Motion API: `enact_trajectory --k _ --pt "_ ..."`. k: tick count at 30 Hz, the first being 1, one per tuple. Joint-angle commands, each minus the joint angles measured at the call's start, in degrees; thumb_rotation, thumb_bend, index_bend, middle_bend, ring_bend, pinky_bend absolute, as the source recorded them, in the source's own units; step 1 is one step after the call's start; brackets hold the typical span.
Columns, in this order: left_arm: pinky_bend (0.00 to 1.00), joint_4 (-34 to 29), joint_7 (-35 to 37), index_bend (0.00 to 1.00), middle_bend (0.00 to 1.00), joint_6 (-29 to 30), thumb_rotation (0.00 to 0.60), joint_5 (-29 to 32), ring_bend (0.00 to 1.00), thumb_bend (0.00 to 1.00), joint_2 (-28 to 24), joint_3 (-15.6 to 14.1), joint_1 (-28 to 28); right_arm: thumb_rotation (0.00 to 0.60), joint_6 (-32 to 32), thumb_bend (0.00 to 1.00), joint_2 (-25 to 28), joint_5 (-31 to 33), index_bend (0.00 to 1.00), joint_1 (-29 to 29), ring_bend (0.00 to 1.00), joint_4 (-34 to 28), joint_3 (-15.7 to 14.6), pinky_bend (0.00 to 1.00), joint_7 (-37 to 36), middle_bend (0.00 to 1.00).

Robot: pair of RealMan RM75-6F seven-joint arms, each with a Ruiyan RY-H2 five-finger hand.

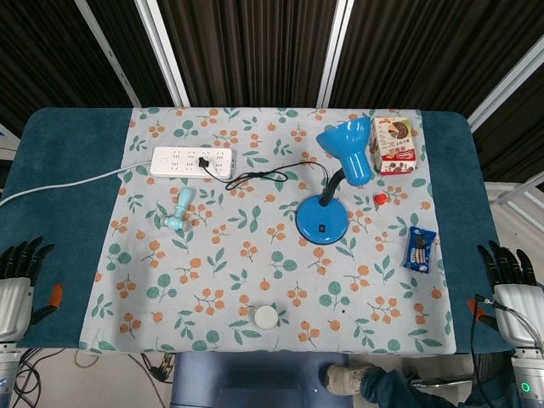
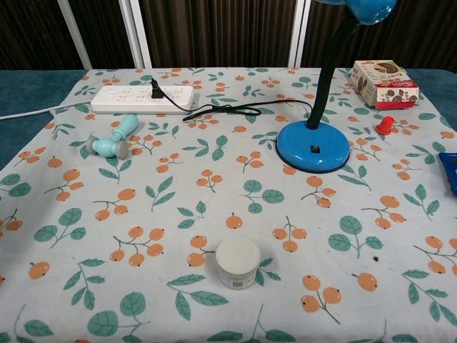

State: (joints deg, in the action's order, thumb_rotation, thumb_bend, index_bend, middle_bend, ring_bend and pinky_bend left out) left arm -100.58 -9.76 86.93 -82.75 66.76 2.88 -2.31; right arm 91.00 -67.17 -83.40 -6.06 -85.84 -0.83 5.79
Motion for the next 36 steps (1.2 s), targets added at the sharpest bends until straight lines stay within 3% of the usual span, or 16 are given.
enact_trajectory --k 1,27,36 --pt "0.00 0.1 0.0 0.14 0.04 0.1 0.600 0.0 0.03 0.44 0.0 0.0 0.0 0.600 -0.2 0.26 0.1 -0.1 0.00 0.2 0.08 -0.2 0.2 0.00 0.1 0.05" --pt "0.00 0.8 0.1 0.14 0.04 0.3 0.600 0.4 0.03 0.43 0.6 -0.2 0.3 0.600 -3.3 0.26 1.1 -0.1 0.00 1.0 0.08 -2.2 1.3 0.00 0.9 0.05" --pt "0.00 1.2 0.7 0.14 0.04 0.7 0.600 0.4 0.03 0.43 1.1 0.1 0.4 0.600 -7.2 0.26 2.0 -1.2 0.00 0.2 0.17 -4.0 0.2 0.25 2.2 0.06"
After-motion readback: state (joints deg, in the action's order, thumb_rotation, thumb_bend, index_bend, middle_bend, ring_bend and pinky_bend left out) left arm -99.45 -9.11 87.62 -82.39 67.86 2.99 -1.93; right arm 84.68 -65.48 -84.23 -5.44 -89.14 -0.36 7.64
